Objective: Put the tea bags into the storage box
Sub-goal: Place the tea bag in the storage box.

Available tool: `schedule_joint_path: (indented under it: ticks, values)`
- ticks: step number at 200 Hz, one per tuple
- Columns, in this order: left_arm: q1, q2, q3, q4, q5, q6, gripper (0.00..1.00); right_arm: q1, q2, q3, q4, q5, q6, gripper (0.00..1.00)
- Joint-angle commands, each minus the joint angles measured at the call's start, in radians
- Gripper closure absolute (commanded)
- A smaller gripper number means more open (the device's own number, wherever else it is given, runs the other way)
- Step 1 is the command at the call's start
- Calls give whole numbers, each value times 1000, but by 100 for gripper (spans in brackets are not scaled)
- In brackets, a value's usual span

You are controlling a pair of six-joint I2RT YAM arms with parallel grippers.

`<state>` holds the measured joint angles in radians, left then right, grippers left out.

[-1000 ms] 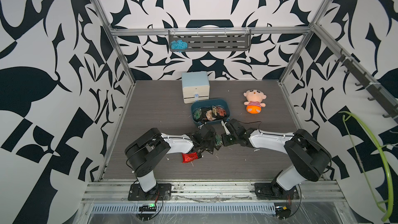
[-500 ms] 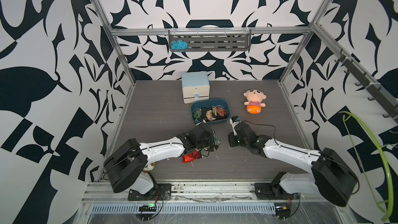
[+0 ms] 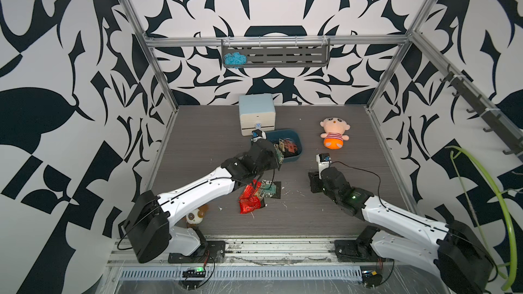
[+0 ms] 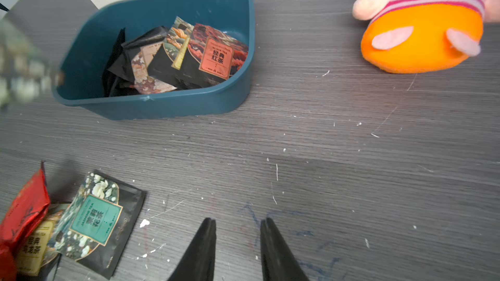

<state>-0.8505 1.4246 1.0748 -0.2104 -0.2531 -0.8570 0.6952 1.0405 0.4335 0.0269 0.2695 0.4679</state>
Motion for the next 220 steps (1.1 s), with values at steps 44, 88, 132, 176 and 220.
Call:
schedule_joint_path:
  ticks: [44,88,132,176,220]
  values:
    - [103,281,242,-11,120,98,100,1,30,31,27,10,0,67]
    - [129,411,303,15,178,90,100,1,44,36,33,2,-3,67]
    - [146,496,340,1,195,95,100,1,58,37,36,-3,-4,67]
    - [148,501,338,-7,188,115,99,1,86,47,44,-17,-9,67]
    - [148,417,292,-26,127,141,61,1,110,56,42,-38,-17,67]
